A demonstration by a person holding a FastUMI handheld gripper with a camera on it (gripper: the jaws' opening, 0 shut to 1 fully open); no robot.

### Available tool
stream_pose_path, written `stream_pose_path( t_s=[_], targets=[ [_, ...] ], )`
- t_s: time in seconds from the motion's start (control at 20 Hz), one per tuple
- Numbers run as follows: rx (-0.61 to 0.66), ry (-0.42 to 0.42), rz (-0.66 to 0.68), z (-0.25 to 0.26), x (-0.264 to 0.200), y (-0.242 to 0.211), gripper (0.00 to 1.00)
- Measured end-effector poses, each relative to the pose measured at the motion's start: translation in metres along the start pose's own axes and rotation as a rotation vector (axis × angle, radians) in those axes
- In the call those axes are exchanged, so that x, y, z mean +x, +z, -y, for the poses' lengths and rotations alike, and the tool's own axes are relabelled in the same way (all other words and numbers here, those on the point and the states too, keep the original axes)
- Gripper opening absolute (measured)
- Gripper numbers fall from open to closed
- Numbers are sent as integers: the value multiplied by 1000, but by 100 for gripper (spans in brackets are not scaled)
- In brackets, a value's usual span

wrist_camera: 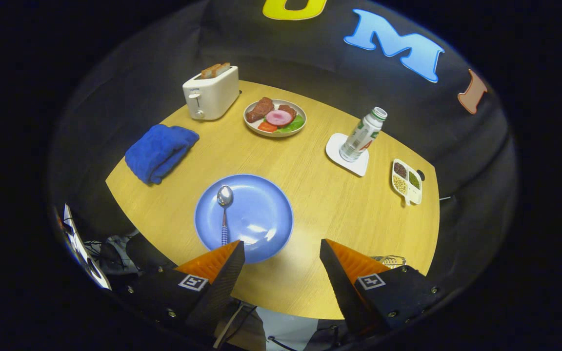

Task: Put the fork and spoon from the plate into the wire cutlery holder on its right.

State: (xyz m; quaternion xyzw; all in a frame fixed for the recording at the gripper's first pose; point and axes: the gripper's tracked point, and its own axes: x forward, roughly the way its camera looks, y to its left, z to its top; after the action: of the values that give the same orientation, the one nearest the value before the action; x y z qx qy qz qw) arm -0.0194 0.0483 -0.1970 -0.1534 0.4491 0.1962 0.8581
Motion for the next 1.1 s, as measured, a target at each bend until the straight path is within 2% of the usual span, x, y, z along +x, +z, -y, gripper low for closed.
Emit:
stream_pose_path(
  t_s=[0.3, 0.85, 1.1],
  targets=[
    [-46, 85, -37, -44, 17, 2, 96],
    [-60, 122, -133, -76, 60, -21, 96],
    [-50, 96, -177, -73, 82, -33, 95]
  ],
)
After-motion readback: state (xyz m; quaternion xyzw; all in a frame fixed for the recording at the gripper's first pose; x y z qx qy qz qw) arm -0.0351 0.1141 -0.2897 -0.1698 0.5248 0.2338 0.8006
